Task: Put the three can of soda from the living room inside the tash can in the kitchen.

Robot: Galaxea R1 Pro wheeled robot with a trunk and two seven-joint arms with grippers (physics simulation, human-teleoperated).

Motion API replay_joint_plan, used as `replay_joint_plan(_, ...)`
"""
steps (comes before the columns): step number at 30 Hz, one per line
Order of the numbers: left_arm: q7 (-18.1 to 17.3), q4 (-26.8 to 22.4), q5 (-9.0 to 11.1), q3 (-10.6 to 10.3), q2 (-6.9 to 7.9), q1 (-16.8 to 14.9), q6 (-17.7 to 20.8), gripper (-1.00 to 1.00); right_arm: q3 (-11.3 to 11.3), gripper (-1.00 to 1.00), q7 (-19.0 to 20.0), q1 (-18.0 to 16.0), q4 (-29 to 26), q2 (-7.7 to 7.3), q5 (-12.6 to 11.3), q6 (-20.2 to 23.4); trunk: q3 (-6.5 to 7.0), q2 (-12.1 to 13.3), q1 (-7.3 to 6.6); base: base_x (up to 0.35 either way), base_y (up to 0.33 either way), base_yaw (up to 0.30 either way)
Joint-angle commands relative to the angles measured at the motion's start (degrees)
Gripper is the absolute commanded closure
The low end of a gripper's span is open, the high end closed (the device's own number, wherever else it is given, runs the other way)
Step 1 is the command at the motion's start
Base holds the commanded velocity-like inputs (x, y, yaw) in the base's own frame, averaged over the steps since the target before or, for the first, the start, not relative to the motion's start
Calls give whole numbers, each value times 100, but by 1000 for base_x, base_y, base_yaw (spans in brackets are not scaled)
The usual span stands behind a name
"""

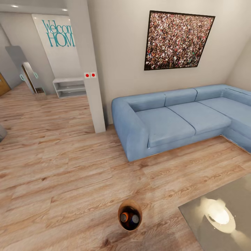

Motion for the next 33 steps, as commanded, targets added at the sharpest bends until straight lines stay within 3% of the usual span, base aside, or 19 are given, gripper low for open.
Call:
replay_joint_plan(1,0,-1,-1,0,0,0,0,-100,0,-100,-1,0,0,0,0,0,0,0,0,0,0,0)
replay_joint_plan(33,0,-4,-2,0,0,0,0,-100,0,-100,-3,0,0,0,-1,1,0,0,0,0,0,0)
